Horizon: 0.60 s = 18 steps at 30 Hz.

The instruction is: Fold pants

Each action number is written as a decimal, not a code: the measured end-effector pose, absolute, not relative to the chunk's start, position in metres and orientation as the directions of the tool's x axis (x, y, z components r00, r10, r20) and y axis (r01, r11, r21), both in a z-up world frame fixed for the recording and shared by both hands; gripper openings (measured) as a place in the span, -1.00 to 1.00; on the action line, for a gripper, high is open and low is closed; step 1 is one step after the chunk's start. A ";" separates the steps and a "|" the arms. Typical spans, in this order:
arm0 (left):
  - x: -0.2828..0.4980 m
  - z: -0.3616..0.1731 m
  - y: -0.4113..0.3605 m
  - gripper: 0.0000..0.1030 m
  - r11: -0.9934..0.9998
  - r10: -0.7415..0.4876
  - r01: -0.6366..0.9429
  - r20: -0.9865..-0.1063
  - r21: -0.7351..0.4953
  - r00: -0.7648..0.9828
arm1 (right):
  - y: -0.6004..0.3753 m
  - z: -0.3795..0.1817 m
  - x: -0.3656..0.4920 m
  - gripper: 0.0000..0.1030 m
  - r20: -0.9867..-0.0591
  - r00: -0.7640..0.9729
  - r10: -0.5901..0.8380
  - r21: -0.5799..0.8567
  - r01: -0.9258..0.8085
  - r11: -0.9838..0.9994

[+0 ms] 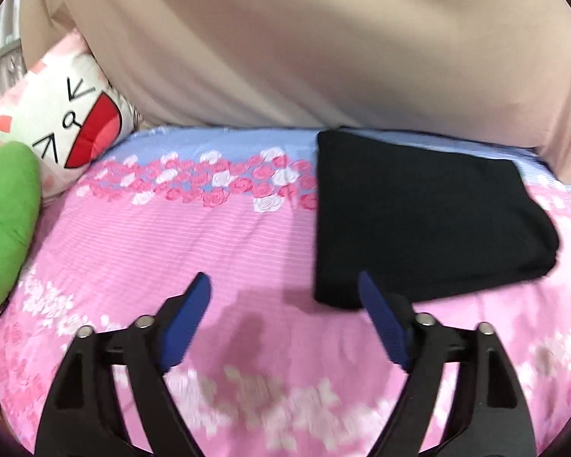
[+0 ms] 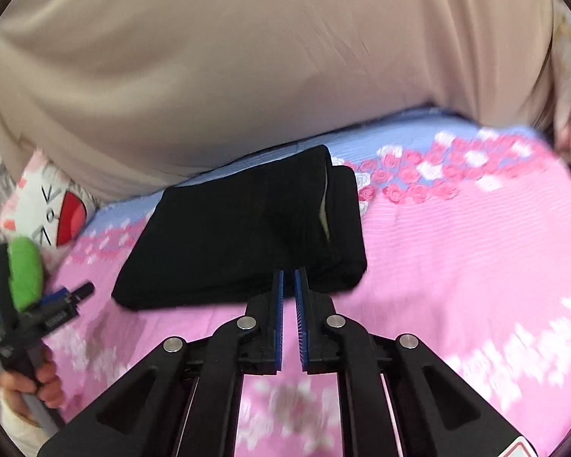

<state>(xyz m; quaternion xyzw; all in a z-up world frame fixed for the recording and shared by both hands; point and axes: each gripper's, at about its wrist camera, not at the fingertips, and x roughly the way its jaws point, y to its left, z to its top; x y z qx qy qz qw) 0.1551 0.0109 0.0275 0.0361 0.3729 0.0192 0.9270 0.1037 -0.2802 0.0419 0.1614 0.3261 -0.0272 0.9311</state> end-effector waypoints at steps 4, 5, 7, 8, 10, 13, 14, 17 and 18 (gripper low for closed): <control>0.118 0.039 -0.007 0.68 0.995 0.027 0.047 -0.665 0.093 0.746 | -0.246 0.040 0.078 -0.83 -0.623 0.781 -0.036 0.177 0.185 0.967; 0.110 0.040 -0.010 0.71 0.994 0.019 0.060 -0.668 0.095 0.744 | -0.240 0.037 0.071 -0.83 -0.623 0.781 -0.038 0.174 0.186 0.967; 0.092 0.039 -0.015 0.72 0.993 0.000 0.082 -0.673 0.090 0.740 | -0.232 0.035 0.060 -0.72 -0.619 0.783 -0.052 0.167 0.196 0.966; 0.089 0.037 -0.016 0.72 0.992 -0.008 0.089 -0.676 0.085 0.737 | -0.230 0.035 0.054 -0.66 -0.618 0.784 -0.057 0.166 0.201 0.965; 0.078 0.033 -0.020 0.72 0.992 -0.031 0.108 -0.685 0.070 0.728 | -0.226 0.030 0.045 -0.44 -0.614 0.787 -0.064 0.165 0.207 0.964; 0.066 0.026 -0.028 0.72 0.989 -0.029 0.118 -0.671 0.088 0.741 | -0.220 0.025 0.032 -0.39 -0.597 0.799 -0.072 0.171 0.215 0.961; 0.062 0.023 -0.031 0.72 0.988 -0.023 0.118 -0.650 0.103 0.759 | -0.218 0.023 0.028 -0.35 -0.588 0.804 -0.087 0.162 0.223 0.961; 0.053 0.011 -0.036 0.72 0.986 -0.013 0.110 -0.594 0.127 0.804 | -0.212 0.015 0.022 -0.32 -0.576 0.811 -0.108 0.140 0.228 0.964; 0.052 0.005 -0.037 0.72 0.985 -0.003 0.103 -0.593 0.135 0.805 | -0.210 0.014 0.022 -0.32 -0.580 0.808 -0.104 0.138 0.223 0.965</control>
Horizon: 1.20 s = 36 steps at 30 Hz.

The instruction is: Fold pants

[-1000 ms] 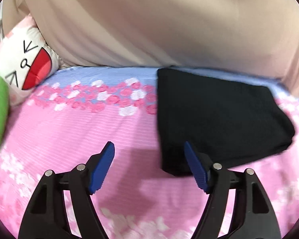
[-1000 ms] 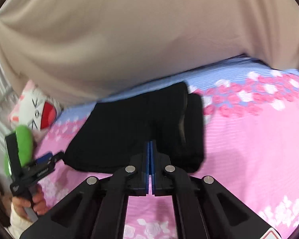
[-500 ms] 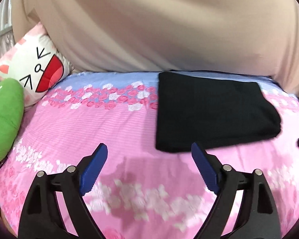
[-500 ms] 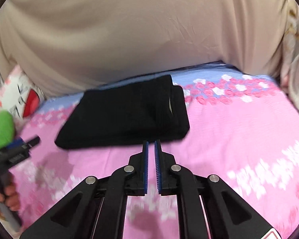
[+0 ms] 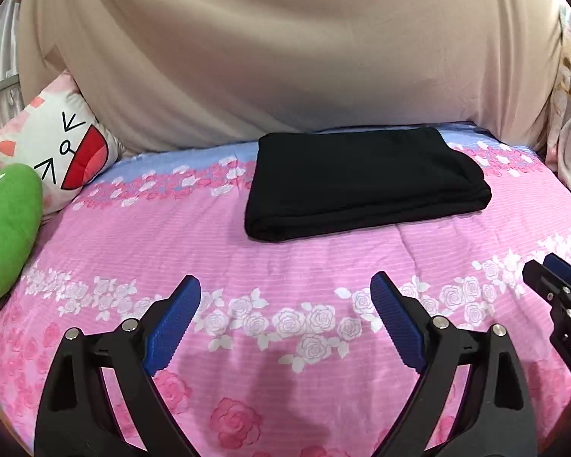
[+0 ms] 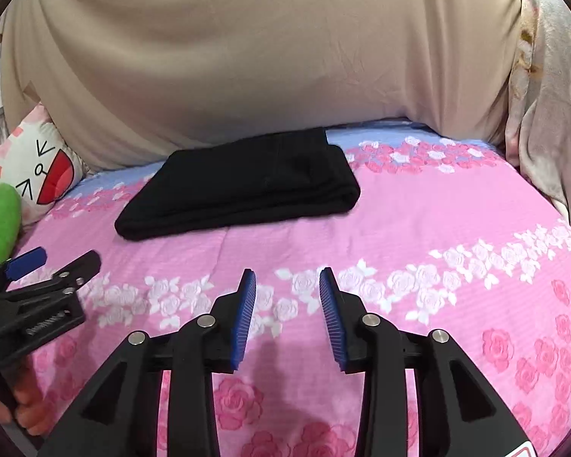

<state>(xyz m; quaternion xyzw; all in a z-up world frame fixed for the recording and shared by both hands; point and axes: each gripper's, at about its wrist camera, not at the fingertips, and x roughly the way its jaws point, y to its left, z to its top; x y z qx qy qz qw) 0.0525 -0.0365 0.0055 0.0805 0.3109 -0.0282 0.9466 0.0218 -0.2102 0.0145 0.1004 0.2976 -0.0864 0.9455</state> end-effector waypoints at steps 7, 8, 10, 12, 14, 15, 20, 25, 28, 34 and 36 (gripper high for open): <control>0.056 -0.003 -0.031 0.72 0.990 -0.044 0.119 -0.612 0.082 0.790 | -0.198 0.016 0.022 -0.06 -0.569 0.806 -0.162 0.065 0.241 0.968; 0.056 -0.003 -0.029 0.72 0.991 -0.043 0.113 -0.610 0.076 0.791 | -0.197 0.016 0.023 -0.03 -0.571 0.803 -0.173 0.049 0.244 0.969; 0.054 -0.002 -0.026 0.72 0.992 -0.051 0.111 -0.602 0.063 0.796 | -0.195 0.015 0.024 -0.02 -0.575 0.797 -0.185 0.034 0.249 0.968; 0.054 -0.002 -0.027 0.72 0.992 -0.048 0.109 -0.602 0.065 0.797 | -0.196 0.014 0.025 0.00 -0.582 0.790 -0.193 0.030 0.258 0.966; 0.055 -0.003 -0.028 0.72 0.991 -0.049 0.114 -0.610 0.068 0.791 | -0.197 0.013 0.026 0.01 -0.589 0.784 -0.194 0.032 0.262 0.964; 0.055 -0.004 -0.028 0.72 0.991 -0.050 0.117 -0.614 0.069 0.788 | -0.198 0.013 0.027 0.01 -0.593 0.781 -0.194 0.032 0.264 0.964; 0.056 -0.005 -0.028 0.82 0.990 -0.053 0.124 -0.623 0.071 0.781 | -0.198 0.010 0.030 0.09 -0.607 0.769 -0.200 0.021 0.267 0.964; 0.057 -0.006 -0.028 0.83 0.988 -0.065 0.137 -0.626 0.068 0.777 | -0.198 0.009 0.031 0.09 -0.609 0.767 -0.201 0.015 0.264 0.964; 0.057 -0.006 -0.029 0.82 0.988 -0.069 0.141 -0.624 0.068 0.779 | -0.197 0.009 0.031 0.10 -0.610 0.766 -0.202 0.015 0.266 0.964; 0.057 -0.006 -0.029 0.82 0.988 -0.071 0.142 -0.626 0.065 0.777 | -0.200 0.008 0.032 0.12 -0.615 0.763 -0.202 0.020 0.271 0.962; 0.057 -0.006 -0.029 0.82 0.987 -0.073 0.146 -0.624 0.065 0.778 | -0.201 0.007 0.032 0.12 -0.616 0.761 -0.202 0.019 0.271 0.963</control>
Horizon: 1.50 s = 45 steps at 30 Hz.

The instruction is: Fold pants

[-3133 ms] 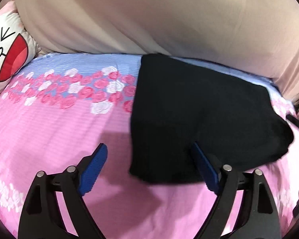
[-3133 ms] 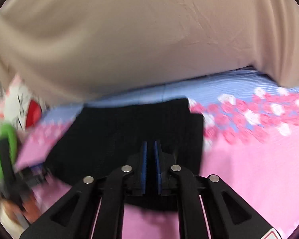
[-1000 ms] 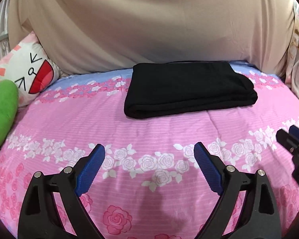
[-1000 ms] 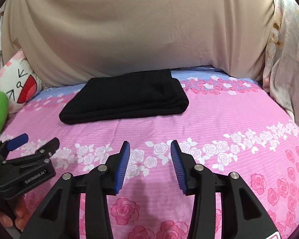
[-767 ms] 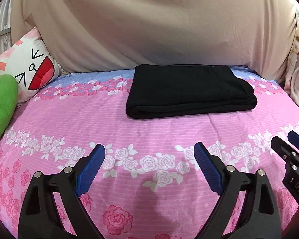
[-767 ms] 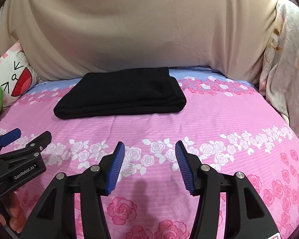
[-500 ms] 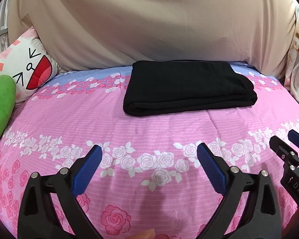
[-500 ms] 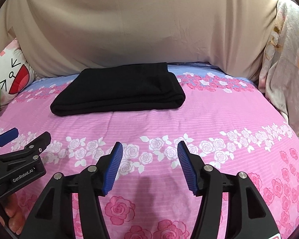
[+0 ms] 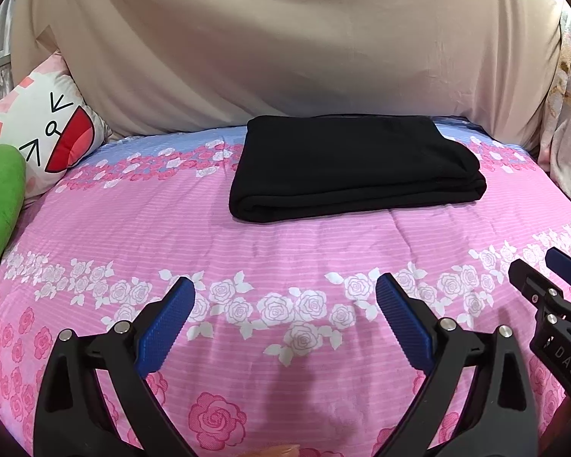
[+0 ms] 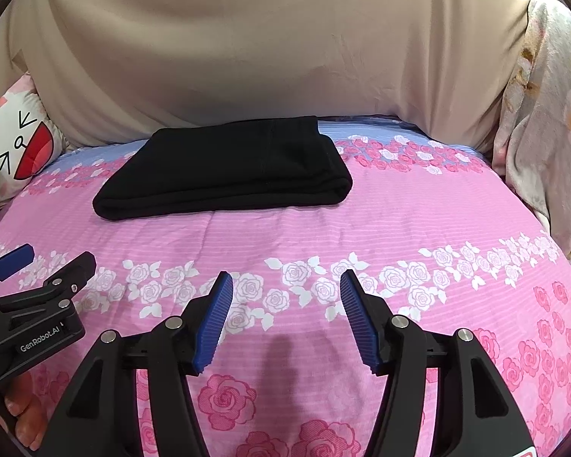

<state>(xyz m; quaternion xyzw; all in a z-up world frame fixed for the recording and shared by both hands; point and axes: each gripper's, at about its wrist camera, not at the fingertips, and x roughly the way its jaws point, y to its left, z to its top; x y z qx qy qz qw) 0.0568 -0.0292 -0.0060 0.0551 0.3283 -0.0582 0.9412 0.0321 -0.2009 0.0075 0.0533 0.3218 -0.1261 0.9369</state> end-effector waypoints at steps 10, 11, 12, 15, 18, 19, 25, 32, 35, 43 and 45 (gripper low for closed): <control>0.057 -0.006 -0.030 0.81 0.987 -0.076 0.149 -0.625 0.065 0.777 | -0.202 0.006 0.033 0.12 -0.618 0.760 -0.200 0.017 0.268 0.963; 0.057 -0.006 -0.031 0.81 0.987 -0.077 0.149 -0.624 0.065 0.777 | -0.202 0.006 0.032 0.12 -0.618 0.760 -0.203 0.016 0.271 0.962; 0.057 -0.006 -0.030 0.81 0.987 -0.076 0.149 -0.624 0.066 0.778 | -0.201 0.007 0.032 0.12 -0.618 0.759 -0.206 0.015 0.274 0.962; 0.057 -0.006 -0.031 0.81 0.987 -0.076 0.149 -0.625 0.065 0.777 | -0.199 0.007 0.032 0.14 -0.618 0.756 -0.214 0.010 0.280 0.960; 0.057 -0.006 -0.030 0.81 0.987 -0.077 0.149 -0.624 0.065 0.778 | -0.199 0.007 0.032 0.16 -0.619 0.755 -0.217 0.008 0.282 0.959; 0.057 -0.006 -0.030 0.81 0.987 -0.076 0.149 -0.624 0.066 0.778 | -0.200 0.007 0.033 0.16 -0.619 0.755 -0.216 0.008 0.281 0.960; 0.057 -0.006 -0.030 0.81 0.987 -0.077 0.149 -0.624 0.065 0.778 | -0.200 0.006 0.033 0.16 -0.620 0.755 -0.213 0.009 0.279 0.960; 0.057 -0.006 -0.031 0.81 0.987 -0.077 0.150 -0.624 0.065 0.778 | -0.200 0.006 0.033 0.16 -0.621 0.754 -0.215 0.009 0.281 0.960; 0.057 -0.006 -0.031 0.81 0.987 -0.077 0.150 -0.624 0.065 0.778 | -0.200 0.006 0.033 0.16 -0.621 0.754 -0.215 0.009 0.281 0.960; 0.056 -0.005 -0.031 0.69 0.985 -0.095 0.163 -0.620 0.053 0.779 | -0.201 0.006 0.034 0.16 -0.621 0.754 -0.214 0.008 0.280 0.960; 0.055 -0.003 -0.030 0.64 0.983 -0.118 0.178 -0.612 0.039 0.782 | -0.200 0.006 0.034 0.16 -0.622 0.753 -0.215 0.009 0.281 0.960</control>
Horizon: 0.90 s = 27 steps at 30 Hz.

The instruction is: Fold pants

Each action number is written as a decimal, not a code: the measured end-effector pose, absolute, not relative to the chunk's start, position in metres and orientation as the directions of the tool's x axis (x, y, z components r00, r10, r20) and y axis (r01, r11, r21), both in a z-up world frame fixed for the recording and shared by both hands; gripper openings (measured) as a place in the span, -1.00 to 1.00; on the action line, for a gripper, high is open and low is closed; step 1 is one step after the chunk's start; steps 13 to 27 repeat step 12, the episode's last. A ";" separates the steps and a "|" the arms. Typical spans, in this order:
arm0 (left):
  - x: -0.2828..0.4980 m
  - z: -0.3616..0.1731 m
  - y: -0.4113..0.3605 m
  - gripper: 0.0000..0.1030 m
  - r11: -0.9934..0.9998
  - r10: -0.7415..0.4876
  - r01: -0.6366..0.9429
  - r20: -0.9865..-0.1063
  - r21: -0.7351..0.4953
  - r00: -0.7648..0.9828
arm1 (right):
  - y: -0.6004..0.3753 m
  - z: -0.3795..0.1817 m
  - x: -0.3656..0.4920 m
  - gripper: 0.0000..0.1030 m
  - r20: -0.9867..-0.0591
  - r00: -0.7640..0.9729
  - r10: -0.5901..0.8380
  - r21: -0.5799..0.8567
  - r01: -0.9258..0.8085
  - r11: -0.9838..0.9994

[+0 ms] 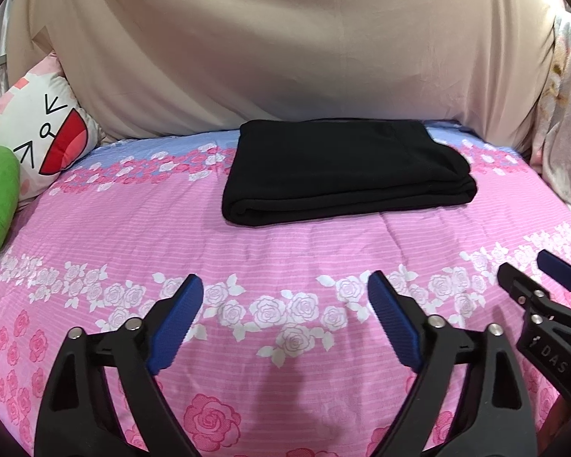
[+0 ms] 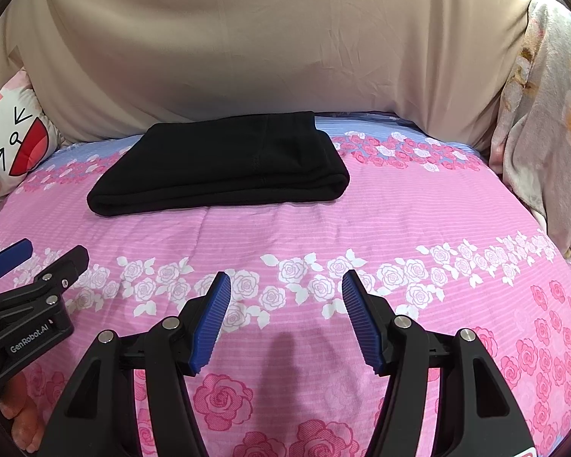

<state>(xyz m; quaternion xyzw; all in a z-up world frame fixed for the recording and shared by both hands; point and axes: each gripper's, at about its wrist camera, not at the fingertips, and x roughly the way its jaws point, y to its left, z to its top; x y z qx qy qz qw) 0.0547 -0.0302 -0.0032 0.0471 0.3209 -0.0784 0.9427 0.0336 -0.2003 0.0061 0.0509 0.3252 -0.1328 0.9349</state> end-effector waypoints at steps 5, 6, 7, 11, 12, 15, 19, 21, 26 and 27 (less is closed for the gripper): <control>0.052 -0.001 -0.031 0.63 0.983 -0.113 0.179 -0.603 0.049 0.790 | -0.200 0.005 0.033 0.16 -0.622 0.753 -0.215 0.008 0.281 0.960; 0.053 -0.001 -0.030 0.63 0.984 -0.108 0.173 -0.605 0.050 0.789 | -0.200 0.005 0.033 0.16 -0.622 0.753 -0.215 0.009 0.281 0.960; 0.053 -0.002 -0.029 0.63 0.984 -0.106 0.169 -0.608 0.047 0.786 | -0.201 0.005 0.034 0.16 -0.622 0.754 -0.214 0.009 0.280 0.960; 0.054 -0.002 -0.029 0.62 0.984 -0.103 0.170 -0.612 0.053 0.784 | -0.203 0.004 0.033 0.20 -0.621 0.754 -0.213 0.010 0.279 0.960; 0.054 -0.003 -0.029 0.62 0.984 -0.102 0.171 -0.612 0.054 0.784 | -0.203 0.004 0.033 0.20 -0.621 0.754 -0.213 0.010 0.279 0.960; 0.054 -0.003 -0.029 0.62 0.984 -0.102 0.171 -0.612 0.054 0.784 | -0.203 0.004 0.033 0.20 -0.621 0.754 -0.213 0.010 0.279 0.960; 0.054 -0.003 -0.029 0.62 0.984 -0.102 0.171 -0.612 0.054 0.784 | -0.203 0.004 0.033 0.20 -0.621 0.754 -0.213 0.010 0.279 0.960; 0.054 -0.003 -0.029 0.62 0.984 -0.102 0.171 -0.612 0.054 0.784 | -0.203 0.004 0.033 0.20 -0.621 0.754 -0.213 0.010 0.279 0.960; 0.054 -0.003 -0.029 0.62 0.984 -0.102 0.171 -0.612 0.054 0.784 | -0.203 0.004 0.033 0.20 -0.621 0.754 -0.213 0.010 0.279 0.960; 0.054 -0.003 -0.029 0.62 0.984 -0.102 0.171 -0.612 0.054 0.784 | -0.203 0.004 0.033 0.20 -0.621 0.754 -0.213 0.010 0.279 0.960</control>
